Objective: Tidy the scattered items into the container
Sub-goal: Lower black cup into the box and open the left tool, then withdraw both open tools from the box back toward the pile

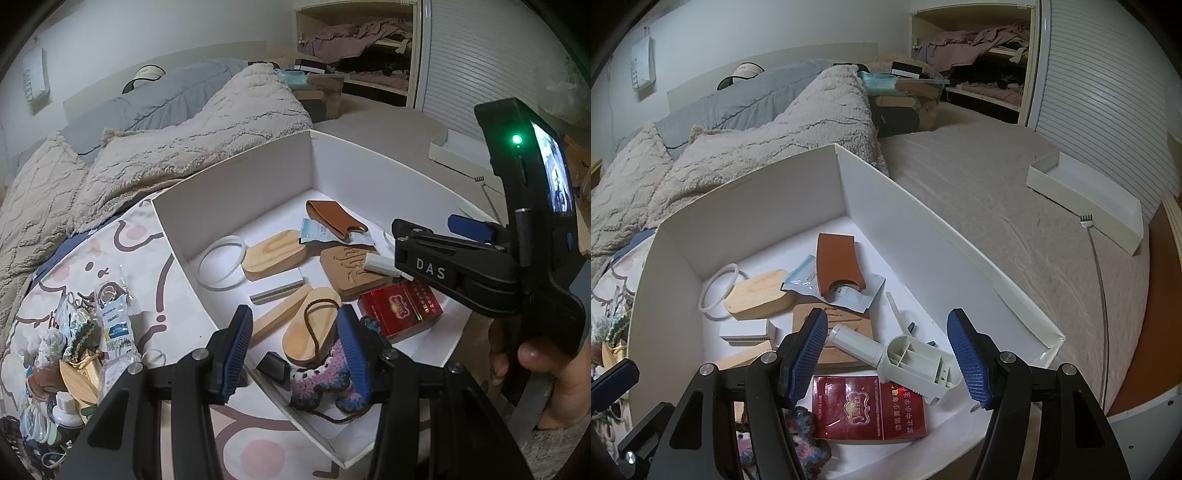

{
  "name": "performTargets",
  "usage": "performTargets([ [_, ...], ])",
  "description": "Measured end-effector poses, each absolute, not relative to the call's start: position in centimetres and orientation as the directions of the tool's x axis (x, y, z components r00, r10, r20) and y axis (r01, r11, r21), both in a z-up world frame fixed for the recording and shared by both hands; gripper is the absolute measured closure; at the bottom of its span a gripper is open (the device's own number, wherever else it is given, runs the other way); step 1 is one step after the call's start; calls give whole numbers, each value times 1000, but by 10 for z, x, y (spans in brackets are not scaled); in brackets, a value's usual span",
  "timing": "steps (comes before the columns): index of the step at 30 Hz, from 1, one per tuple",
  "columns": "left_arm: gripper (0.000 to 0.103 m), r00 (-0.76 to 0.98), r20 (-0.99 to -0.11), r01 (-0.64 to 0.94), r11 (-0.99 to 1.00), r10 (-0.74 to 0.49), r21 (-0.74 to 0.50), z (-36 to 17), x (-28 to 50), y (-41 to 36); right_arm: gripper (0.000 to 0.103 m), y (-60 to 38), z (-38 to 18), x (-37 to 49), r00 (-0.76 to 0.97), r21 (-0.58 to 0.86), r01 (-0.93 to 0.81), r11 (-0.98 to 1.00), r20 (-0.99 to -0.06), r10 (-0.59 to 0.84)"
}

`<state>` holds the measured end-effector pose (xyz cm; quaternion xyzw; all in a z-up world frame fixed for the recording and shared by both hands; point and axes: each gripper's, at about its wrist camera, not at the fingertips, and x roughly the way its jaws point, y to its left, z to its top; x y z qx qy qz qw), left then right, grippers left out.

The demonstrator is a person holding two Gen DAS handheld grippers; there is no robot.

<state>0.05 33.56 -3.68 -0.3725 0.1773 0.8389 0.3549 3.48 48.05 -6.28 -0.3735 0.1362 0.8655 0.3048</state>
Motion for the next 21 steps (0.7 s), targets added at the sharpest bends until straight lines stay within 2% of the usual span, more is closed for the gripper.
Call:
performTargets([
  [3,51,-482,-741,-722,-691,467,34,-33,1,333,36,480,-60,37,-545,15,-628,-778,-721,427],
  [4,42,-489,-737,-718,-695,467,35,-32,1,331,36,480,-59,37,-547,14,-626,-779,-720,427],
  [5,37,-495,-731,-714,-699,470,34,-31,1,329,36,479,-58,37,-549,12,-623,-782,-718,427],
  [9,33,-508,-718,-701,-713,476,23,-28,-2,320,36,476,-57,36,-554,2,-613,-790,-714,428],
  [11,19,-528,-701,-686,-728,479,19,-25,-4,314,36,475,-56,36,-552,-7,-616,-787,-709,439],
  [12,17,-538,-693,-678,-734,479,19,-24,-5,310,35,474,-56,36,-553,-11,-617,-787,-706,443],
  [14,9,-564,-676,-658,-753,474,21,-21,-8,304,24,474,-55,37,-554,-17,-619,-785,-699,452],
  [15,8,-574,-670,-649,-761,471,21,-20,-9,301,12,473,-54,37,-556,-22,-622,-783,-691,461],
  [16,7,-581,-666,-641,-767,468,20,-19,-11,298,9,472,-54,38,-558,-30,-625,-780,-681,474],
  [21,1,-608,-648,-605,-796,459,3,-17,-22,281,9,468,-51,37,-571,-43,-618,-785,-662,486],
])
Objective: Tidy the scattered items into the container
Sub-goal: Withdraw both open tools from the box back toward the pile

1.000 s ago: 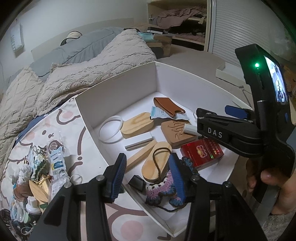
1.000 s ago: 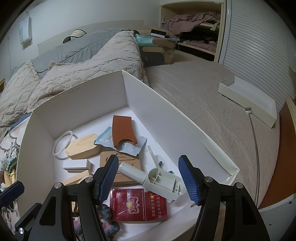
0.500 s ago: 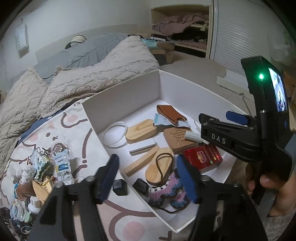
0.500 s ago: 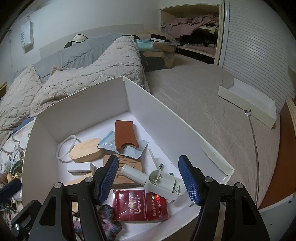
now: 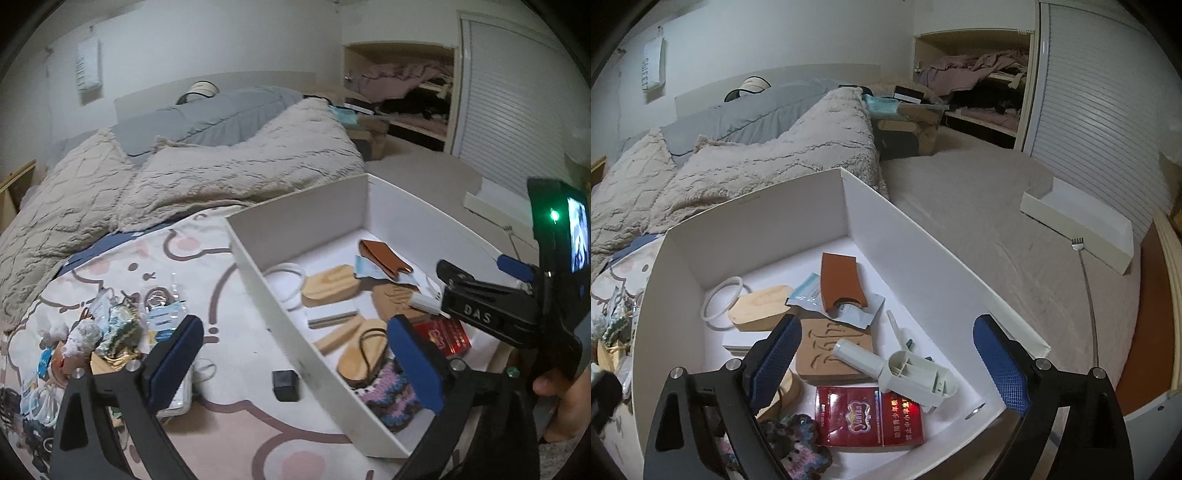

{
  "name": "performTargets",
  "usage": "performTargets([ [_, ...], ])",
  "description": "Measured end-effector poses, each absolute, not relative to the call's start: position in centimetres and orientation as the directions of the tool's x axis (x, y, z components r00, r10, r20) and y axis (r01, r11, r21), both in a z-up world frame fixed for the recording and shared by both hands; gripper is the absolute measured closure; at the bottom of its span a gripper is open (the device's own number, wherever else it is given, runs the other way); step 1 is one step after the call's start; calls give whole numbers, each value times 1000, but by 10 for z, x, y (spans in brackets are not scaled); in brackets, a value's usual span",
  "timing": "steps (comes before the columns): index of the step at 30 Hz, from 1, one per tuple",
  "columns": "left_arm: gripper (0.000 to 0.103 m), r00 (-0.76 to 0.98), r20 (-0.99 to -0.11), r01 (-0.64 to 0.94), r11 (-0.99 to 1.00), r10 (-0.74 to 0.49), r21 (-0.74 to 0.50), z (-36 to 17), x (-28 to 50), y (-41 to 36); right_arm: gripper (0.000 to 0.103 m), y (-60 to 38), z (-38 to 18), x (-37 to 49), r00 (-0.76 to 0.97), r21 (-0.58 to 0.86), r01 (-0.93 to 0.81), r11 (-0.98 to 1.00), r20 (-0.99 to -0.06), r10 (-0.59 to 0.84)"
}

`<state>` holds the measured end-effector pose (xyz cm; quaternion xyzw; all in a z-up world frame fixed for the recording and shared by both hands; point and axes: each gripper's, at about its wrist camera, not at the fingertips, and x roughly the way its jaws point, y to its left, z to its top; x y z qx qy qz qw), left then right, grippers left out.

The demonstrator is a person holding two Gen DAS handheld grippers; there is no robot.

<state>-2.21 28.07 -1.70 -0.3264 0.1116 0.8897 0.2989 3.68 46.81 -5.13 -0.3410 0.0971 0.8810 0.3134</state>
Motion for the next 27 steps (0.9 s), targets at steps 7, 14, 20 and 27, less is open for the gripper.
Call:
performTargets([
  [7,0,-625,-643,-570,-822,443,-12,-18,-33,260,0,459,-51,32,-574,-90,-605,-791,-639,511],
  [14,0,-645,-638,-540,-842,422,-11,-19,-38,243,0,457,-51,32,-578,-86,-604,-792,-637,510],
  [20,0,-660,-629,-514,-857,410,-19,-19,-43,227,0,452,-49,32,-590,-78,-601,-795,-627,508],
  [27,0,-697,-606,-484,-875,384,3,-16,-45,206,0,443,-43,31,-624,-52,-584,-810,-610,488],
])
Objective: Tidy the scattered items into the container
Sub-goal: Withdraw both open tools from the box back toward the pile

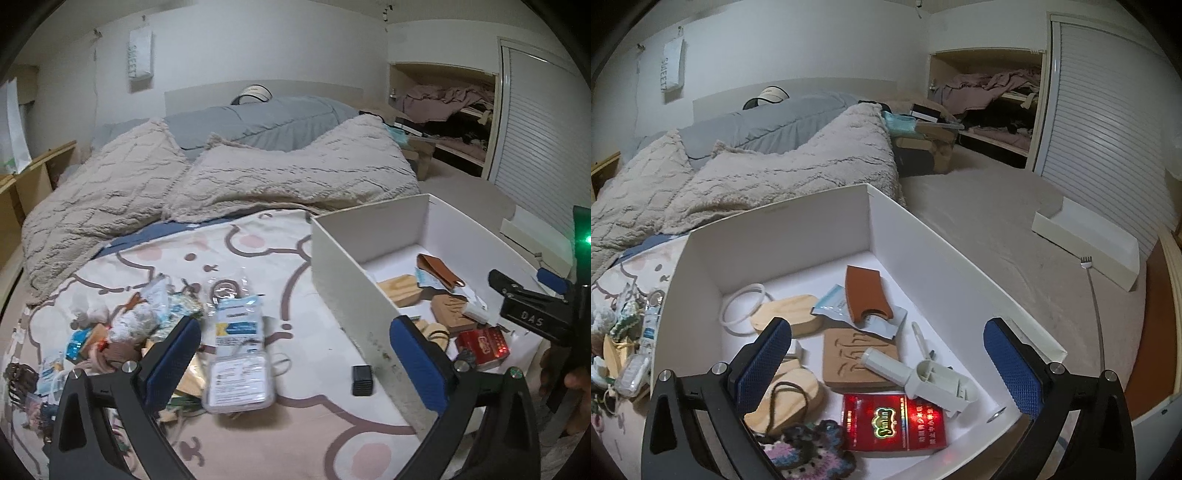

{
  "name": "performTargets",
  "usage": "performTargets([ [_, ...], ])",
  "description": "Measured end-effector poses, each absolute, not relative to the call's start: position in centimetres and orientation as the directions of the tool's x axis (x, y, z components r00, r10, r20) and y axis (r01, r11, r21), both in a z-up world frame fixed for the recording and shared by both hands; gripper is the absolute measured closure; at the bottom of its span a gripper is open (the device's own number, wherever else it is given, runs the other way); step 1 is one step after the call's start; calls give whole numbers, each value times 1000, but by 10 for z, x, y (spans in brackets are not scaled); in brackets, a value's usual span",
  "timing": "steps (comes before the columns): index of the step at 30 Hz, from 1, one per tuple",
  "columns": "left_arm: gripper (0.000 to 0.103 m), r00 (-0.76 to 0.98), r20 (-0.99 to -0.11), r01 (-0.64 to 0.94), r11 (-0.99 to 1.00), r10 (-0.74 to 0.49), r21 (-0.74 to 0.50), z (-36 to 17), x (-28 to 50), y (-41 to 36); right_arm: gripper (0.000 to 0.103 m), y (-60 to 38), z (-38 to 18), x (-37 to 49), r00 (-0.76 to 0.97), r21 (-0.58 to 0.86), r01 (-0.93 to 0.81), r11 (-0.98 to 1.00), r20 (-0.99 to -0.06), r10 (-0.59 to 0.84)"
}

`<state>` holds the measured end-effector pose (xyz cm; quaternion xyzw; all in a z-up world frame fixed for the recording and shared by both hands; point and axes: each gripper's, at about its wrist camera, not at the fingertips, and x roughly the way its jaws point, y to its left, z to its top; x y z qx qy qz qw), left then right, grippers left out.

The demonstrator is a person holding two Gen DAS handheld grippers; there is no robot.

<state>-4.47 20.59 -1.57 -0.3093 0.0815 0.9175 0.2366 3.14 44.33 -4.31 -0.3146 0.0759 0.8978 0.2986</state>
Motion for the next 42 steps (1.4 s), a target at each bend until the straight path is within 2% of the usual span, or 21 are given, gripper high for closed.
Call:
performTargets([
  [24,0,-793,-572,-245,-969,211,-18,-26,-48,69,0,397,-32,27,-706,-25,-519,-855,-551,445],
  [42,0,-830,-553,-39,-997,70,-66,-38,-35,-28,0,364,-7,39,-790,13,-481,-877,-441,426],
])
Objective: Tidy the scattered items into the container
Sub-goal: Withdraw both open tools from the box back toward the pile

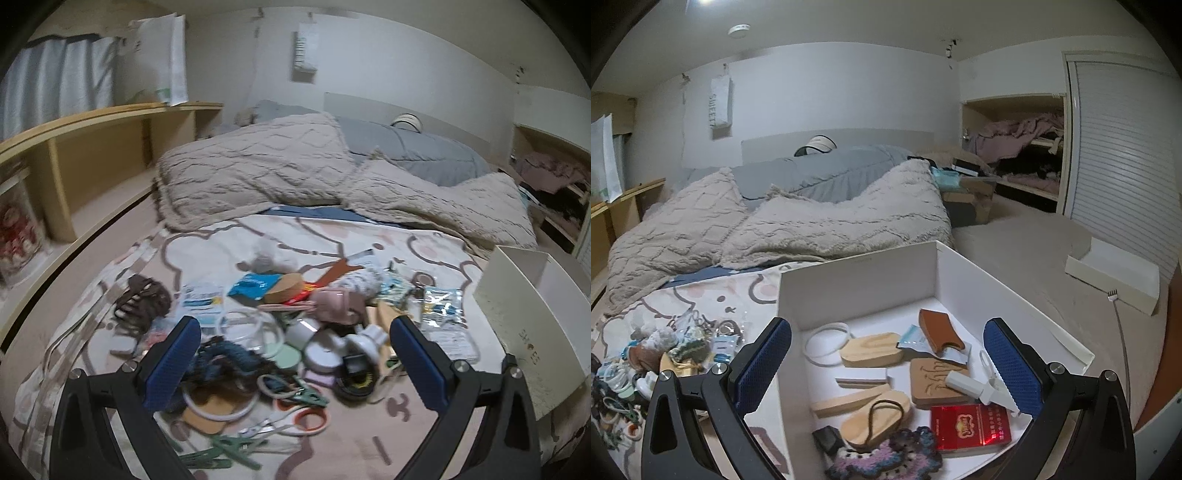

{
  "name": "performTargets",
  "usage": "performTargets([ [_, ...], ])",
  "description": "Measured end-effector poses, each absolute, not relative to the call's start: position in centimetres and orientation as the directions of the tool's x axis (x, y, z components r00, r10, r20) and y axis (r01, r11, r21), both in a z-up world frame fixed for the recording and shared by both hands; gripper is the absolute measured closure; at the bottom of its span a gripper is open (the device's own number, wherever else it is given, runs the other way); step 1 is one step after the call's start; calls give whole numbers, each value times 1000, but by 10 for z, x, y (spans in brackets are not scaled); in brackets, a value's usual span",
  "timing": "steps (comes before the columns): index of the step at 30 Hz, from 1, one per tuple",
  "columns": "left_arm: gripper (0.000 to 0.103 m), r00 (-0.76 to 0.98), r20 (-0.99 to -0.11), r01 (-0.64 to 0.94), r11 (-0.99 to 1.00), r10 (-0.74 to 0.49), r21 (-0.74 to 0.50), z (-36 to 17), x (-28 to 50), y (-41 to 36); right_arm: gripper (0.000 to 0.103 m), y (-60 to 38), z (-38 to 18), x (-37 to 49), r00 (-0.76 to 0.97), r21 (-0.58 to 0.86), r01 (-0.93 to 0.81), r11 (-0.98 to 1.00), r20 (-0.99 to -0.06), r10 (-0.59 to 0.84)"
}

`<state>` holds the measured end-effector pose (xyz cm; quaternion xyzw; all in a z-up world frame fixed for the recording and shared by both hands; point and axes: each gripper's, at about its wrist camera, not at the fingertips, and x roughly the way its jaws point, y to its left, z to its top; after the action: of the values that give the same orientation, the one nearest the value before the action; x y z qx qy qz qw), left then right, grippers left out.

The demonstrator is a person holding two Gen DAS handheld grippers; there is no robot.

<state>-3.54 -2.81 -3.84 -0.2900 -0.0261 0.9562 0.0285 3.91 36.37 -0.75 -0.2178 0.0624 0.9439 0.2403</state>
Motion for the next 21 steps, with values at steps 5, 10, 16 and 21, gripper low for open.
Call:
performTargets([
  [5,0,-833,-552,12,-996,40,-89,-41,-31,-48,0,348,-1,42,-816,-4,-455,-890,-399,419],
  [10,0,-834,-551,48,-994,13,-96,-45,-27,-61,0,328,4,45,-848,-19,-411,-912,-359,390],
  [16,0,-823,-568,87,-992,-19,-92,-55,-23,-73,0,295,2,42,-882,-66,-326,-943,-339,328],
  [21,0,-799,-597,150,-984,-63,-97,-66,-19,-92,0,261,-9,38,-898,-144,-261,-955,-327,295],
])
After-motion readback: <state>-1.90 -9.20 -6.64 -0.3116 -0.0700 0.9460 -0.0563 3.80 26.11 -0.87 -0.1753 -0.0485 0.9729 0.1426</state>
